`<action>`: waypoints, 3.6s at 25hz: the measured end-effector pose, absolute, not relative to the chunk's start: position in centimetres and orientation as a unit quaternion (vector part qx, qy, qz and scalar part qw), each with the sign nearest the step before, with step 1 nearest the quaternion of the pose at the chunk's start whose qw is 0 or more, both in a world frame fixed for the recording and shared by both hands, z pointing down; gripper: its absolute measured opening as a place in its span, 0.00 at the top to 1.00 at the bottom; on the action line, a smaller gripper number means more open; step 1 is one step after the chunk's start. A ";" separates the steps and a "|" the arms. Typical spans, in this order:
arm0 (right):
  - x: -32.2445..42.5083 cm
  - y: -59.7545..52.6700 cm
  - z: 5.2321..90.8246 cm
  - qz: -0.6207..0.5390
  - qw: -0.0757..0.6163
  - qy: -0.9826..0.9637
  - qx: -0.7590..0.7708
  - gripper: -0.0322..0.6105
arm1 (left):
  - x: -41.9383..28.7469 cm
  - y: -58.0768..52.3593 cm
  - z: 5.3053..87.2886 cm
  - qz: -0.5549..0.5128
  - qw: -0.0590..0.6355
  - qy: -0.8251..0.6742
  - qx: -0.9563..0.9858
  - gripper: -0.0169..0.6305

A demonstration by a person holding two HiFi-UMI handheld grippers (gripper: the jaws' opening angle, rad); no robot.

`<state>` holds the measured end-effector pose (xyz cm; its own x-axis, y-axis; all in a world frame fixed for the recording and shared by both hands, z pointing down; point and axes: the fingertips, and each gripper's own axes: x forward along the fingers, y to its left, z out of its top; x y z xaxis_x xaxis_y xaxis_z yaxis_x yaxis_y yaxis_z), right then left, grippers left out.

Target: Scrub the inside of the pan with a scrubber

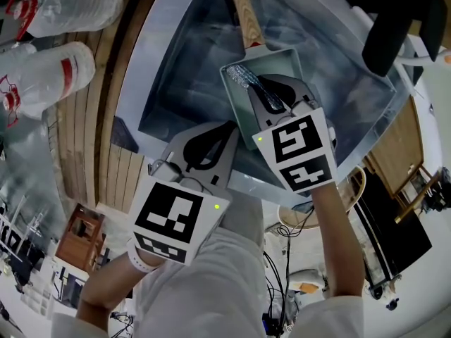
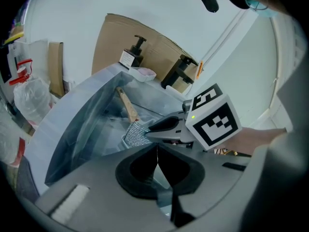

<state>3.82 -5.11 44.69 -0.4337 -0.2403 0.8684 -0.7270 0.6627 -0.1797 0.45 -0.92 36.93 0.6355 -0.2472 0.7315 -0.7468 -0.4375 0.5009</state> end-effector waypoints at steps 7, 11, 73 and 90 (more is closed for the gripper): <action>8.9 -6.5 45.2 0.305 0.453 -0.750 0.372 0.88 | 0.0 -1.0 36.7 0.288 0.427 -0.317 0.796 0.96; 12.9 -7.3 45.3 0.312 0.462 -0.715 0.422 0.88 | -0.2 -0.9 36.8 0.287 0.428 -0.320 0.795 0.96; 0.2 0.1 44.3 0.422 0.350 -0.779 0.306 0.88 | -3.4 1.2 36.8 0.285 0.431 -0.344 0.784 0.96; 0.9 2.7 44.2 0.421 0.362 -0.776 0.299 0.88 | -3.2 1.6 36.6 0.282 0.432 -0.347 0.783 0.96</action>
<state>0.87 2.69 44.25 -0.5589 -0.1581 0.8140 -0.7688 0.4666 -0.4373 -3.23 1.56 36.59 0.6011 -0.2992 0.7411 -0.7865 -0.3858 0.4822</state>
